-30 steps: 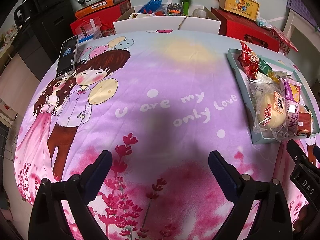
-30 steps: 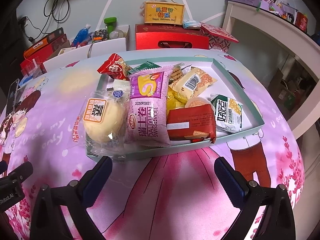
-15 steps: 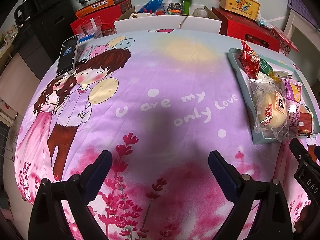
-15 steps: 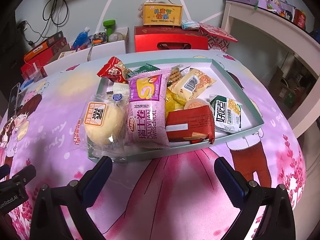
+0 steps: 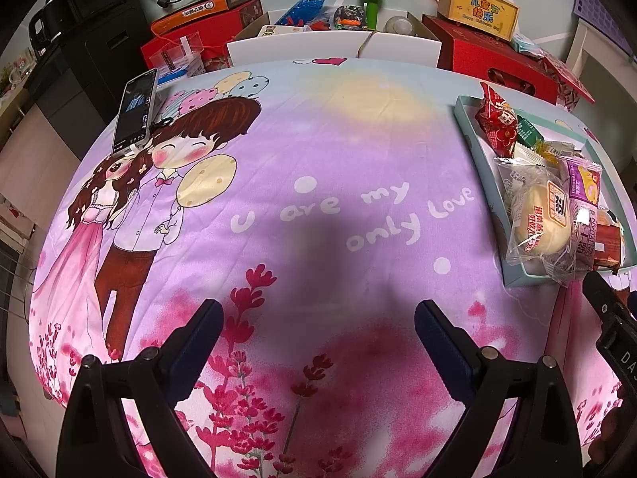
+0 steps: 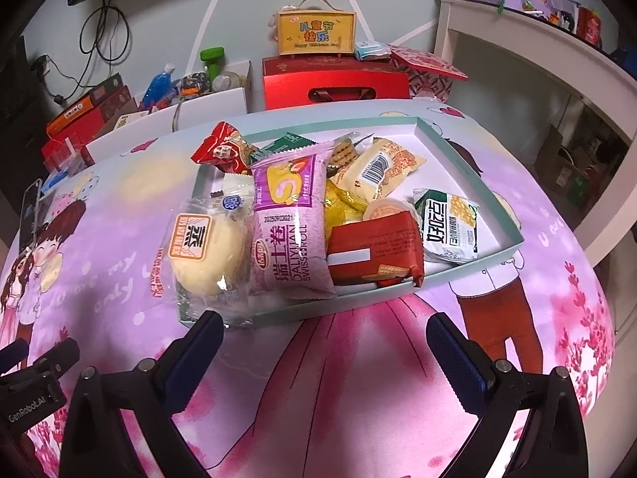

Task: Organize snacks

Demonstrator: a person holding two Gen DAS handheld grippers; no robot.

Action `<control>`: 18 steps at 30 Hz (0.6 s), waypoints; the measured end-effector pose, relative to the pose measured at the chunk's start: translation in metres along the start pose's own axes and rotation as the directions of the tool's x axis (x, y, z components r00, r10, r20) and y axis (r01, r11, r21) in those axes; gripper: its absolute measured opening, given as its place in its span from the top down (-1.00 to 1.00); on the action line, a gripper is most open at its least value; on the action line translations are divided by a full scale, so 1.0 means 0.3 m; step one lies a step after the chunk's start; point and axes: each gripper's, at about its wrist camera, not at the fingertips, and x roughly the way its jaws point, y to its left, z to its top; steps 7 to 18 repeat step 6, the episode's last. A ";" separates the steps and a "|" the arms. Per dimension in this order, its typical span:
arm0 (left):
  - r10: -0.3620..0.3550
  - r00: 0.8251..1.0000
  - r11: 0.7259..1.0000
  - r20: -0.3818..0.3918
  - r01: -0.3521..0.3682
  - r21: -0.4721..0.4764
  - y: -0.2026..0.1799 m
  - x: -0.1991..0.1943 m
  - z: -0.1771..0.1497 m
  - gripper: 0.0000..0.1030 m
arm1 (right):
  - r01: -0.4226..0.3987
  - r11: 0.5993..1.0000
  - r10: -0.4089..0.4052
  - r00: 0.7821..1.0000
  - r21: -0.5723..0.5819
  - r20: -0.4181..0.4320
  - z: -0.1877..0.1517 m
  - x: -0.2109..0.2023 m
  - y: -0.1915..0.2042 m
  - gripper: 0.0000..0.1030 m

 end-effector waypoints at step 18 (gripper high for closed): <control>0.001 1.000 1.000 0.000 -0.001 -0.001 0.000 0.000 -0.001 -0.88 | 0.006 1.000 -0.006 1.000 0.008 0.014 0.001 -0.009 -0.004 -1.00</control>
